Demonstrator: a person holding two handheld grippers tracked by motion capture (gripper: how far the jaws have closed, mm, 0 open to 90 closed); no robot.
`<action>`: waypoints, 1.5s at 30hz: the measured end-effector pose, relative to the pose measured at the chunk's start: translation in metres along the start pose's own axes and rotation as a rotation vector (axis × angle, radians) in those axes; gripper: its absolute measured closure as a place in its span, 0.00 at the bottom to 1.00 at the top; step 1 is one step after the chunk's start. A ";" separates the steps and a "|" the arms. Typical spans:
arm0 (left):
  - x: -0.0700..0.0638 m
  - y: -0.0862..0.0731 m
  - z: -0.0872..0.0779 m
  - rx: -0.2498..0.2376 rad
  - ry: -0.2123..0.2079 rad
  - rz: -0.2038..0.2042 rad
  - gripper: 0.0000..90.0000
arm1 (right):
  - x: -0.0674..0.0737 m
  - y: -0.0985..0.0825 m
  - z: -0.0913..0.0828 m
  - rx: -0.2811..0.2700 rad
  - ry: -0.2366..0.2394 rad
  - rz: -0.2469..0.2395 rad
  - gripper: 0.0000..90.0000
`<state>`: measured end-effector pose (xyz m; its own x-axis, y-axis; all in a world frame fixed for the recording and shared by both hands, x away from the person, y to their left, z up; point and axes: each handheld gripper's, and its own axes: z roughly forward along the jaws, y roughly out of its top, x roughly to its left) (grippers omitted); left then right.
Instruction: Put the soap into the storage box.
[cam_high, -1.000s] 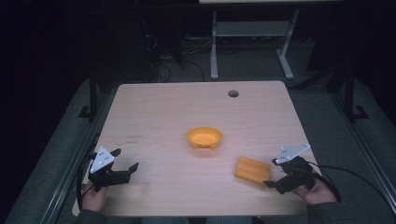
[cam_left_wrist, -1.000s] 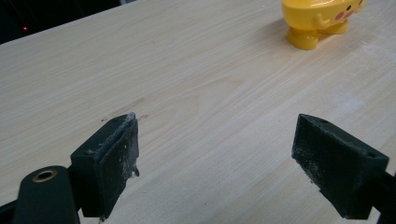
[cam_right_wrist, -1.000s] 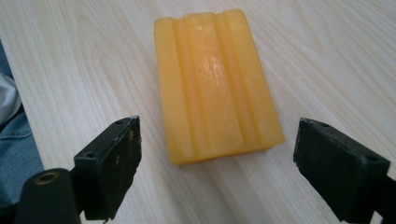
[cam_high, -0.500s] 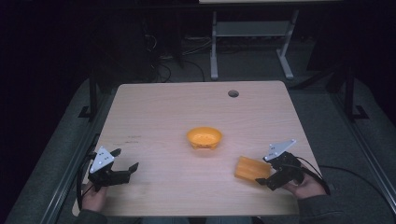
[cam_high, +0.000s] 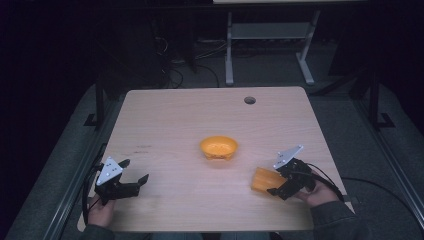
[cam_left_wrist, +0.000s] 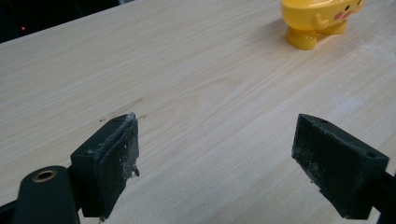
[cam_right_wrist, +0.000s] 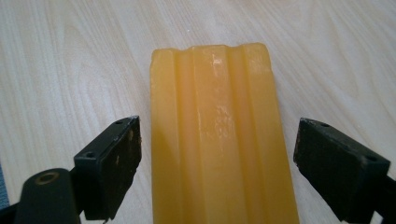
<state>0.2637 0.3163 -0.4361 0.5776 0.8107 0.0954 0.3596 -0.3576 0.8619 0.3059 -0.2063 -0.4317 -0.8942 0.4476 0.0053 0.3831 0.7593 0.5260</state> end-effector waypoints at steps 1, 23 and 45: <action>0.000 0.000 0.000 -0.001 0.001 0.001 0.16 | 0.000 0.001 0.002 0.006 0.001 -0.003 0.16; 0.000 0.000 -0.001 -0.002 -0.001 -0.002 0.16 | -0.001 0.004 0.028 0.121 0.008 -0.019 0.18; 0.001 0.001 -0.002 -0.011 0.002 0.000 0.16 | 0.001 0.002 0.027 0.095 0.022 -0.050 0.23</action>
<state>0.2631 0.3173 -0.4347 0.5761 0.8117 0.0960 0.3520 -0.3524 0.8671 0.3118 -0.1913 -0.4538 -0.9171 0.3987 0.0005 0.3577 0.8221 0.4429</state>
